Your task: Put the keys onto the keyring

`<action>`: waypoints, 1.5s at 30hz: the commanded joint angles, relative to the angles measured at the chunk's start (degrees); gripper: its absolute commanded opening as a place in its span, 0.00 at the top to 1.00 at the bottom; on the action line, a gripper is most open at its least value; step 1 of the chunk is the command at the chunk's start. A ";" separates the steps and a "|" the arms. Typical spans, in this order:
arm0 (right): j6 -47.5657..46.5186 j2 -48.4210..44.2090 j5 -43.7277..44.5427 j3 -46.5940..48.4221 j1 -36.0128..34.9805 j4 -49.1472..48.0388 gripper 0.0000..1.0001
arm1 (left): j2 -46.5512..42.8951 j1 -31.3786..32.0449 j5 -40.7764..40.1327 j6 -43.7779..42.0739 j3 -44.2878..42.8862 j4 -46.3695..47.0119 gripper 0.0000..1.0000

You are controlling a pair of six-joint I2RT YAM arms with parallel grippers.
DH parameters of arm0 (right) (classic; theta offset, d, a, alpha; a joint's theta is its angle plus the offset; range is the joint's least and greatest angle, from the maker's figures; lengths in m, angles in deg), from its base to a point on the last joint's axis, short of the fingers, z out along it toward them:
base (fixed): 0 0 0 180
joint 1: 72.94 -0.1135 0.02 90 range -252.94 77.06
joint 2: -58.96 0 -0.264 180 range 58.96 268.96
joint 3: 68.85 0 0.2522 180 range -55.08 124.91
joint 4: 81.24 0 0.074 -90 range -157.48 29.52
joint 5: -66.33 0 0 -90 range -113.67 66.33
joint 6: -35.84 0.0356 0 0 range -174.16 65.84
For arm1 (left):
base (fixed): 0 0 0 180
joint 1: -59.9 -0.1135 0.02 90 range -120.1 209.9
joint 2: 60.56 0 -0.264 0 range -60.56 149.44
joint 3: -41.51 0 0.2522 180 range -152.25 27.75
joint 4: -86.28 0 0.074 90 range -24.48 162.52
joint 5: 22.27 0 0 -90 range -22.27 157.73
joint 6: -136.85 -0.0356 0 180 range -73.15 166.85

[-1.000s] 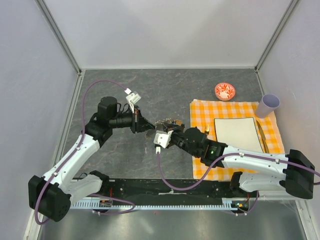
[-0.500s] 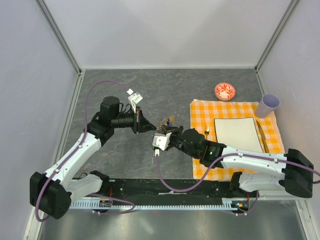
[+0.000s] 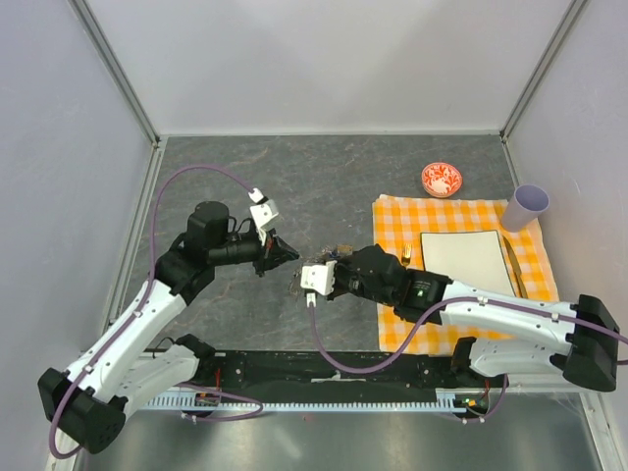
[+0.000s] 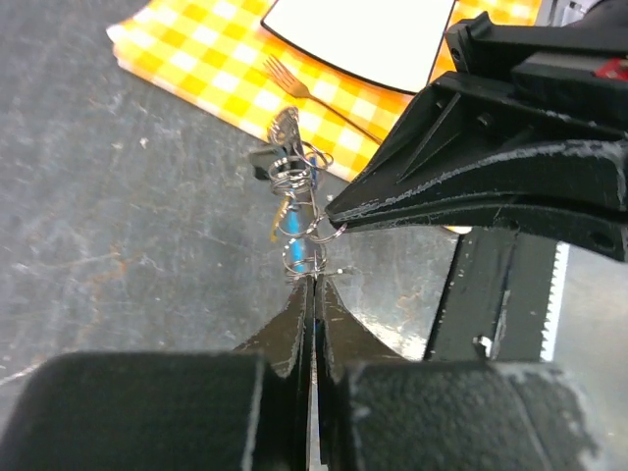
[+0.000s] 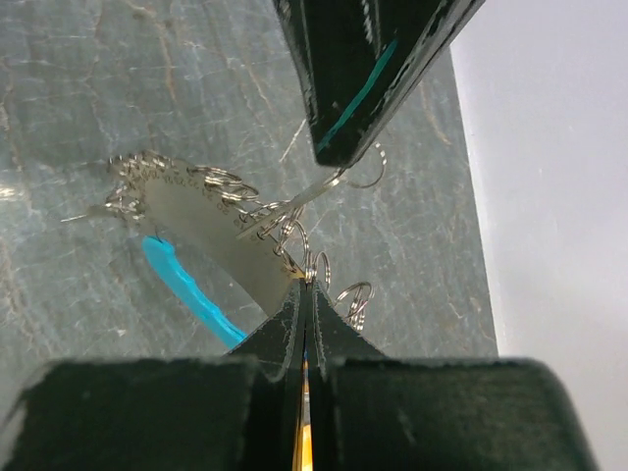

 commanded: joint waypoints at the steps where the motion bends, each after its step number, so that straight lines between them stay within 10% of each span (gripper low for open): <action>1: 2.64 -3.92 -5.18 4.48 0.89 4.25 1.00 | -3.08 0.89 -5.33 -9.61 -0.97 1.07 0.98; 17: 7.48 -8.49 -16.07 3.69 7.48 4.96 1.00 | -6.26 1.24 -14.48 -24.11 -4.22 0.29 0.98; 45: 9.94 -2.87 -25.66 8.34 9.33 5.48 1.00 | -7.31 11.87 -5.33 -23.85 4.66 5.73 0.98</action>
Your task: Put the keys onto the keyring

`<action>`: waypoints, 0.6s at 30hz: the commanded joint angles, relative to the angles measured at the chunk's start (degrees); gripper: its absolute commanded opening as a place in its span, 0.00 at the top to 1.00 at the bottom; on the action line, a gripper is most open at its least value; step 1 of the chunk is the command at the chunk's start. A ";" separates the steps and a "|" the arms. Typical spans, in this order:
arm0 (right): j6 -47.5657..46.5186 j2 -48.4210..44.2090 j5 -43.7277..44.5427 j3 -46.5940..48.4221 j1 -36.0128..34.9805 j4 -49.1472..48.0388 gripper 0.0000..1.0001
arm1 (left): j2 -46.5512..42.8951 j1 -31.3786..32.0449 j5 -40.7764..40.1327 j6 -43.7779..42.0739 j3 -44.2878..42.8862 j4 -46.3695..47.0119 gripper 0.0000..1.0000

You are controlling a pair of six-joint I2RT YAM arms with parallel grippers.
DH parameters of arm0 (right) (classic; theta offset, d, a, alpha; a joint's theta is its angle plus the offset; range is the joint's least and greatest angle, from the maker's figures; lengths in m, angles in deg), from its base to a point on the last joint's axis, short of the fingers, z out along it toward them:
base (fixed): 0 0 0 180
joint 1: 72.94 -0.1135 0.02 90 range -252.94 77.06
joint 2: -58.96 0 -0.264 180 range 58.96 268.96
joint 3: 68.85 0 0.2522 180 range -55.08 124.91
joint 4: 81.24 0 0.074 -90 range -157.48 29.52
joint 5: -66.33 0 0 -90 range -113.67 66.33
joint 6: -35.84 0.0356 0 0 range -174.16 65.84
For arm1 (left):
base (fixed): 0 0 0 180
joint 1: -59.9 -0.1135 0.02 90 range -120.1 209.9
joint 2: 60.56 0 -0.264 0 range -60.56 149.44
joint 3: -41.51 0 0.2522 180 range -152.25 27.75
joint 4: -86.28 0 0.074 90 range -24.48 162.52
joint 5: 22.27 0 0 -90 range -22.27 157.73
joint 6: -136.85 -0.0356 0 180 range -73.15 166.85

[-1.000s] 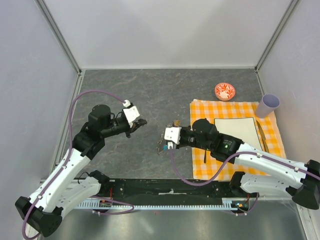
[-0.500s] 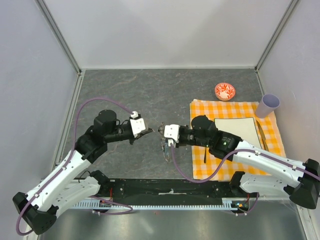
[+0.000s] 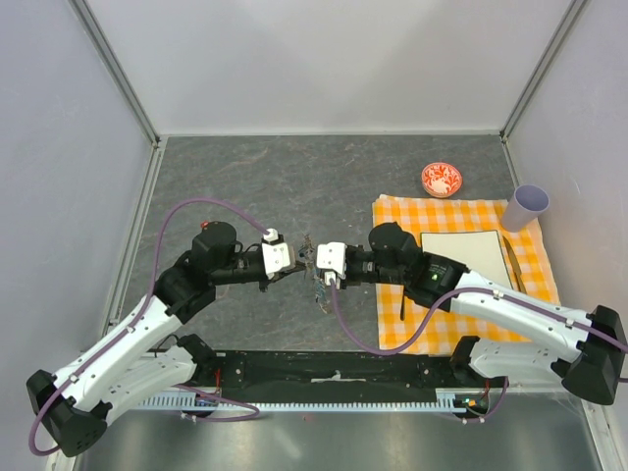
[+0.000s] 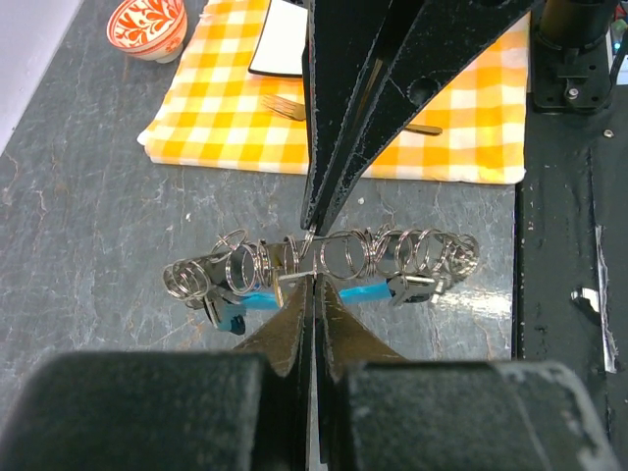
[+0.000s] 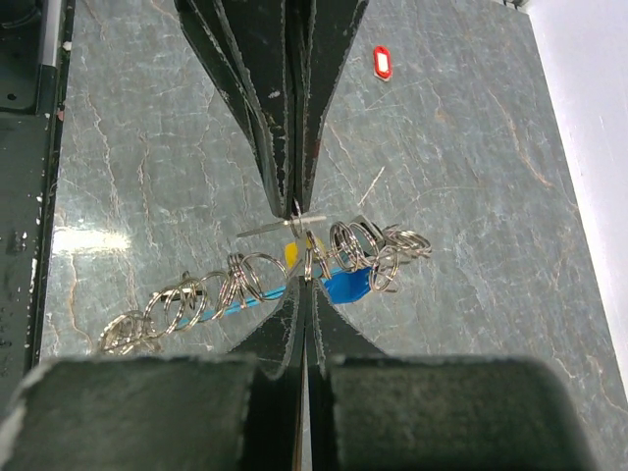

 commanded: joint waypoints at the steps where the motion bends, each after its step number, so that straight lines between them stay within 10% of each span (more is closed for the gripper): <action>1: 0.65 0.17 -2.49 3.64 0.22 -3.11 1.00 | -0.45 0.42 0.13 -1.76 0.50 3.43 0.98; 18: 0.83 -0.44 -3.37 3.29 0.22 -2.84 1.00 | -0.27 0.77 -1.81 -3.07 1.03 3.35 0.98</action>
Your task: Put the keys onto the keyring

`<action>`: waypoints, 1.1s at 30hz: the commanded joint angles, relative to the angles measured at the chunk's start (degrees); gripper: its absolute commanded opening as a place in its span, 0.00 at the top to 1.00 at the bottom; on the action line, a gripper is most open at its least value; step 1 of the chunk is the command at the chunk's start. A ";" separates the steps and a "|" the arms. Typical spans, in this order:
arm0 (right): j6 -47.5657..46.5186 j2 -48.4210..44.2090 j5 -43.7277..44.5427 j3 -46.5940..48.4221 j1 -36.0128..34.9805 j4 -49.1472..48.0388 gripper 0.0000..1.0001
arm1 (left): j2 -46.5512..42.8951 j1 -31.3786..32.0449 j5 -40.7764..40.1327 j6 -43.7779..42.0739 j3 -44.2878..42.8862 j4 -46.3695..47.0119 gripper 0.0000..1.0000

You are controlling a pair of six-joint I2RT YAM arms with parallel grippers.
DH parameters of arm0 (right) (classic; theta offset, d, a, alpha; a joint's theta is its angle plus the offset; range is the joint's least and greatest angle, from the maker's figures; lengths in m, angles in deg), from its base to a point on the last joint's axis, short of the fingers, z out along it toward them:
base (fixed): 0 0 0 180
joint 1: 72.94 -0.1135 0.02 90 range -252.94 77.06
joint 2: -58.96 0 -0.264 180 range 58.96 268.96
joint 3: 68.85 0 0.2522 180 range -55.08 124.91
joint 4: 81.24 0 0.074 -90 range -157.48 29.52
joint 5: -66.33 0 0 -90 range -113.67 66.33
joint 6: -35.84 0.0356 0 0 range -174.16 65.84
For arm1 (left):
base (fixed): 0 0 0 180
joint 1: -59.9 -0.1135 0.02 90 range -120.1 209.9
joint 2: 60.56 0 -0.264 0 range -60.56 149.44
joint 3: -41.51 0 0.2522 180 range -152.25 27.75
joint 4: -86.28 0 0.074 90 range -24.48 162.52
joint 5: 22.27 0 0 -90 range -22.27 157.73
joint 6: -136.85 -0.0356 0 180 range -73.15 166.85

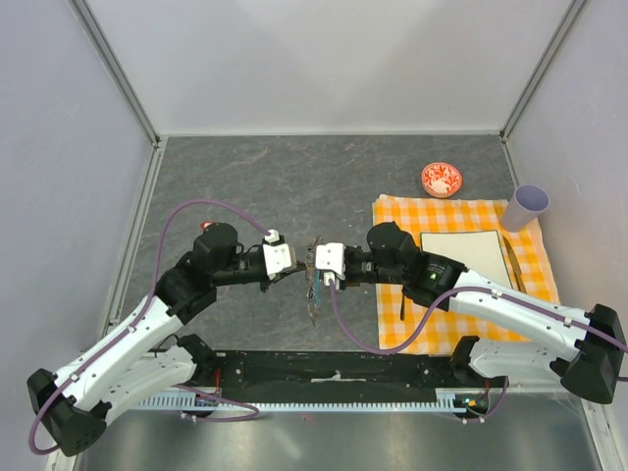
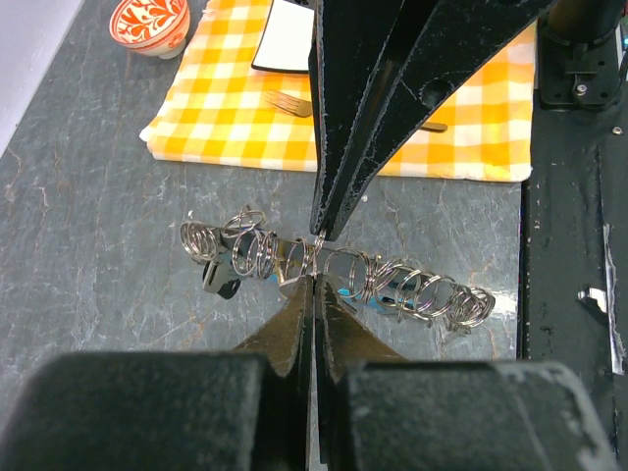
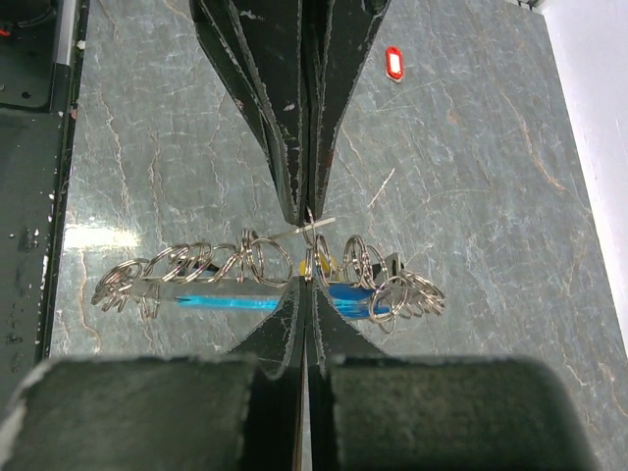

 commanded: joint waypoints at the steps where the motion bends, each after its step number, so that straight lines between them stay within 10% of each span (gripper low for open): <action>1: 0.70 -1.21 -1.99 3.05 0.22 -3.59 1.00 | -0.05 0.40 -0.87 -2.99 0.01 1.97 0.98; 33: -0.71 -0.86 1.17 3.23 0.30 -1.21 1.00 | 1.79 2.24 -6.85 -4.92 -2.28 -2.07 0.98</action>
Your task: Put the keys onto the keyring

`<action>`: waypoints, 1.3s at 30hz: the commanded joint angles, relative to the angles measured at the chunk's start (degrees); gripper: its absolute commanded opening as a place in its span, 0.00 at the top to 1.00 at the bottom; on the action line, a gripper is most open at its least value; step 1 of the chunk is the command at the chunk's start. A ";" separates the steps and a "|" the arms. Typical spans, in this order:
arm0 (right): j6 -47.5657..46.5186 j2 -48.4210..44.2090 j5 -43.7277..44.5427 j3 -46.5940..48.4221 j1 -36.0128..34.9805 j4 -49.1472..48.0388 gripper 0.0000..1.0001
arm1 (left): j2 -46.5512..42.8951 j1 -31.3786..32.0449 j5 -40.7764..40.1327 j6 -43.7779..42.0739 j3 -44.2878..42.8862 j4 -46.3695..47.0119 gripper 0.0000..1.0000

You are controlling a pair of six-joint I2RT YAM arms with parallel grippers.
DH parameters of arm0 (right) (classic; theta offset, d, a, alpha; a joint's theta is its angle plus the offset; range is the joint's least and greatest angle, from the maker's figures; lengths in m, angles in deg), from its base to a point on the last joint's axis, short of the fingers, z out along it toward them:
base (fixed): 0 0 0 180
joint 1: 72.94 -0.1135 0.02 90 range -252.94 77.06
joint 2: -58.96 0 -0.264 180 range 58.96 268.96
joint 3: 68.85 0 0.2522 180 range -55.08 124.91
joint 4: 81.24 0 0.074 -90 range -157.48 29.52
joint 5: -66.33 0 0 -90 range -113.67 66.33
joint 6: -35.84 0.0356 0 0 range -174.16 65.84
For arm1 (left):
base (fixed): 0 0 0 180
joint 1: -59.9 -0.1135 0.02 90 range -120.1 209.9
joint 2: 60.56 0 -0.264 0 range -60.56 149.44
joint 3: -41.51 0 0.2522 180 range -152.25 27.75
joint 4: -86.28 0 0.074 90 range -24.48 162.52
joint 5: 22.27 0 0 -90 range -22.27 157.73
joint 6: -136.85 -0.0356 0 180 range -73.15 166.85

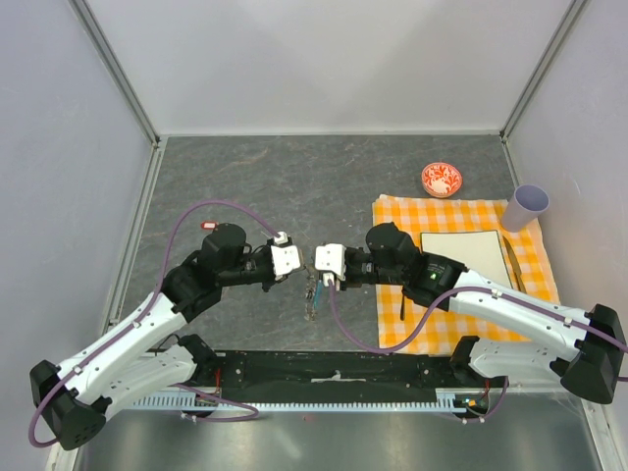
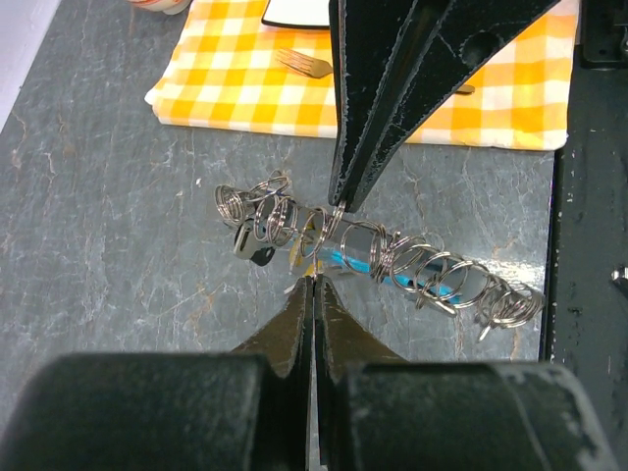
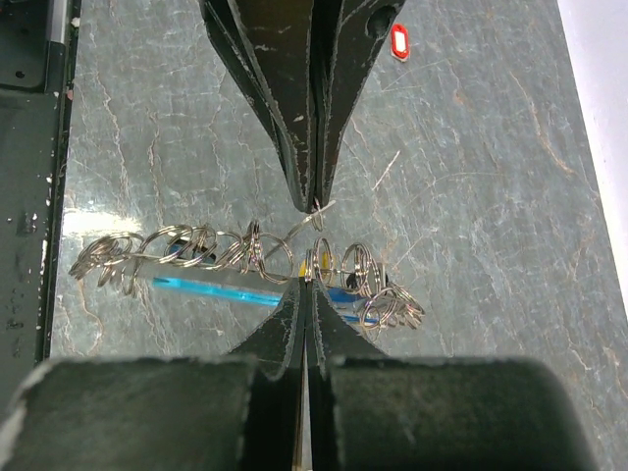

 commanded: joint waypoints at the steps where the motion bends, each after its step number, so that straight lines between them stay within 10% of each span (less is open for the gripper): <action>1: -0.47 -0.86 0.12 3.23 0.22 -2.94 1.00 | -0.09 0.39 -0.93 -2.67 -2.35 -0.41 0.98; 25: -0.56 1.51 -0.15 3.84 0.22 -2.59 1.00 | 0.62 0.92 0.58 -1.70 -3.23 -0.42 0.98; 39: -3.90 12.14 13.93 11.83 0.22 16.91 1.00 | -13.35 0.91 -34.13 10.25 1.69 2.04 0.98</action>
